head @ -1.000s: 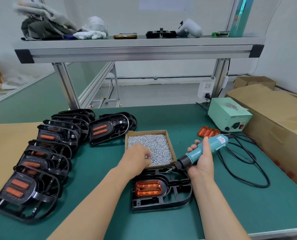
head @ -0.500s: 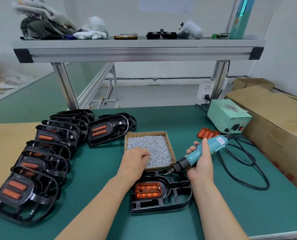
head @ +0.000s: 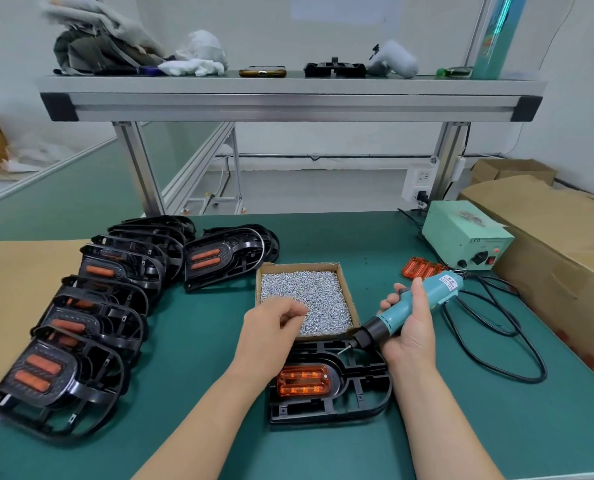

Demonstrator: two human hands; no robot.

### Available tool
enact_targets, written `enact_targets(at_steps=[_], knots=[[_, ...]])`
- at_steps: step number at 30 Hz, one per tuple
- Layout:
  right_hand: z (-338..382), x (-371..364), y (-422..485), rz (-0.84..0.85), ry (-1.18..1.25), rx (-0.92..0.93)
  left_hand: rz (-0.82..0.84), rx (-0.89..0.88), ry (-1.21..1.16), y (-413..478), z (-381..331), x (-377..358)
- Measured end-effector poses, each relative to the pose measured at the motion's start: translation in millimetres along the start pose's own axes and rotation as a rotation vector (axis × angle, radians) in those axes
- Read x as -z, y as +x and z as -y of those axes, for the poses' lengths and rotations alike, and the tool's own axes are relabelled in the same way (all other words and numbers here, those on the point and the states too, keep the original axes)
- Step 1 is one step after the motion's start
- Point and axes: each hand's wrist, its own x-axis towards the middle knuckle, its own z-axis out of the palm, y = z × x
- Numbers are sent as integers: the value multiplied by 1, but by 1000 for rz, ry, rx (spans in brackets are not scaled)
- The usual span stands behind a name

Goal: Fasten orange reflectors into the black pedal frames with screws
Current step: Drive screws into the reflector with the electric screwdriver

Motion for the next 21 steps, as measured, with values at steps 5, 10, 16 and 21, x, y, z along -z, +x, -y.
enact_targets(at_steps=[5, 10, 16, 21], knots=[[1, 0, -2, -10, 25, -12, -85, 23, -90, -28, 9, 15], [1, 1, -4, -14, 25, -13, -170, 111, -182, -49, 26, 20], [2, -1, -5, 3, 12, -4, -190, 178, -262, -71, 36, 8], [6, -2, -7, -33, 6, 19, -156, 161, -269, -69, 37, 8]])
